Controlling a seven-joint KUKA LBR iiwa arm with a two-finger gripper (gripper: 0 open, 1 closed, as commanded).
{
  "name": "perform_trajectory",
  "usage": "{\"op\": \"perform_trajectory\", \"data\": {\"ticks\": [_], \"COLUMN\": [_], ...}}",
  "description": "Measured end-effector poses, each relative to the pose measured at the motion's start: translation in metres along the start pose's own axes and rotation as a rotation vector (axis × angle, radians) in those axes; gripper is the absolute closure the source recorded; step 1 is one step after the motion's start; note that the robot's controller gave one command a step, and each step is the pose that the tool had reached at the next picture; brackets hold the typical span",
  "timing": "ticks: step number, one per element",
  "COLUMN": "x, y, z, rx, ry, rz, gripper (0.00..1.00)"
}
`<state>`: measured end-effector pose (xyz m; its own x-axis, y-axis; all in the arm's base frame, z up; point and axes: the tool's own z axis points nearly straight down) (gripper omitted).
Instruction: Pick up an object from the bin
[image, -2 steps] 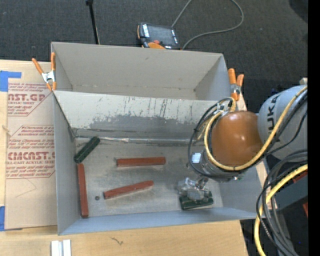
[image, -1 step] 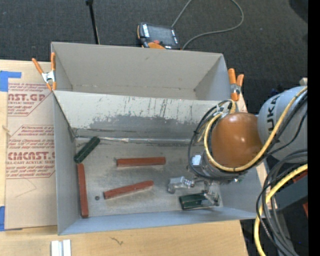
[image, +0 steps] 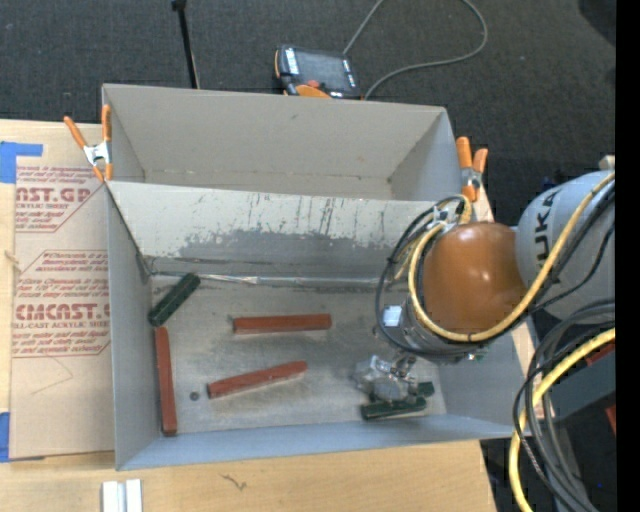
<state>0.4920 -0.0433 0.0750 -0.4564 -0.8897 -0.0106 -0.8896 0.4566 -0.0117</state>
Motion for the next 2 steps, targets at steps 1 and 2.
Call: {"op": "perform_trajectory", "data": {"ticks": [1, 2], "x": [-0.0116, -0.0109], "y": [-0.0061, -0.0051], "z": [-0.0429, -0.0406], "rx": [-0.009, -0.013], "ry": [0.007, 0.008], "rz": [-0.057, -0.056], "gripper": [1.00, 0.00]}}
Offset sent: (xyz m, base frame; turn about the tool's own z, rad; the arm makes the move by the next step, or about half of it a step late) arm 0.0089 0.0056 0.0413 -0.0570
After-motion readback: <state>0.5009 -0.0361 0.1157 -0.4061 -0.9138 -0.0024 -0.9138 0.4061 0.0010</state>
